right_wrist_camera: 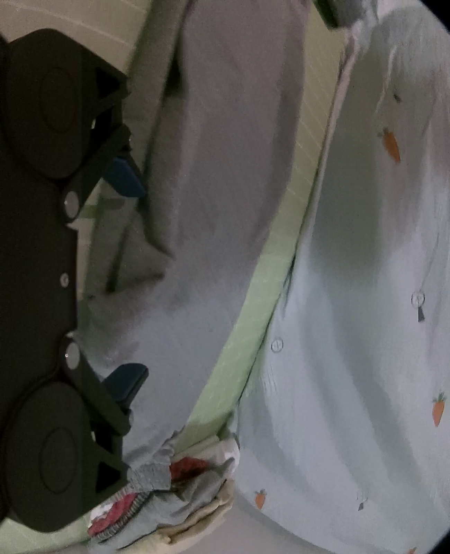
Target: Fold clothes
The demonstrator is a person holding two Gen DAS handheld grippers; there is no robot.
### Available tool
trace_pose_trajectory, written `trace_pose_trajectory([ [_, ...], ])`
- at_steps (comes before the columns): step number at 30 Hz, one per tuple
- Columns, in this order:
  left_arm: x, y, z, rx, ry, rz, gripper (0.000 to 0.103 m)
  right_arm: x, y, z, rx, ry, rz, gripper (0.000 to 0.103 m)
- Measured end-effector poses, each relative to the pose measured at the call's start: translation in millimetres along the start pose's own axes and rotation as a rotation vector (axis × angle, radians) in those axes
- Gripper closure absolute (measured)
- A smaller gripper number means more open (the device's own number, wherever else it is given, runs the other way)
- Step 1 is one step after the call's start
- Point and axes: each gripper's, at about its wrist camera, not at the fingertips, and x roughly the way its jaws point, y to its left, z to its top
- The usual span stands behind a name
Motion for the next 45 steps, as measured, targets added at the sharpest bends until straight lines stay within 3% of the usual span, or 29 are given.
trace_pose_trajectory([
  [12, 2, 2, 1, 0.022, 0.002, -0.020, 0.000, 54, -31, 10, 0.040, 0.144, -0.160, 0.000],
  [19, 4, 5, 4, 0.057, 0.009, -0.051, 0.000, 35, -77, 13, 0.125, 0.008, -0.347, 0.000],
  [25, 9, 10, 12, 0.085, 0.042, -0.079, 0.000, 38, -80, -6, 0.115, 0.087, -0.308, 0.000],
  [33, 14, 30, 16, -0.021, 0.039, 0.000, 0.000, 34, -45, -6, 0.073, 0.078, -0.181, 0.000],
  [36, 15, 33, 18, -0.026, 0.035, 0.014, 0.000, 45, -32, -6, 0.034, 0.113, -0.147, 0.000],
  [39, 17, 35, 19, -0.031, 0.034, 0.022, 0.000, 55, -30, -10, 0.009, 0.159, -0.259, 0.000],
  [45, 17, 38, 19, -0.017, 0.034, 0.012, 0.000, 42, -67, -32, 0.042, 0.245, -0.414, 0.000],
])
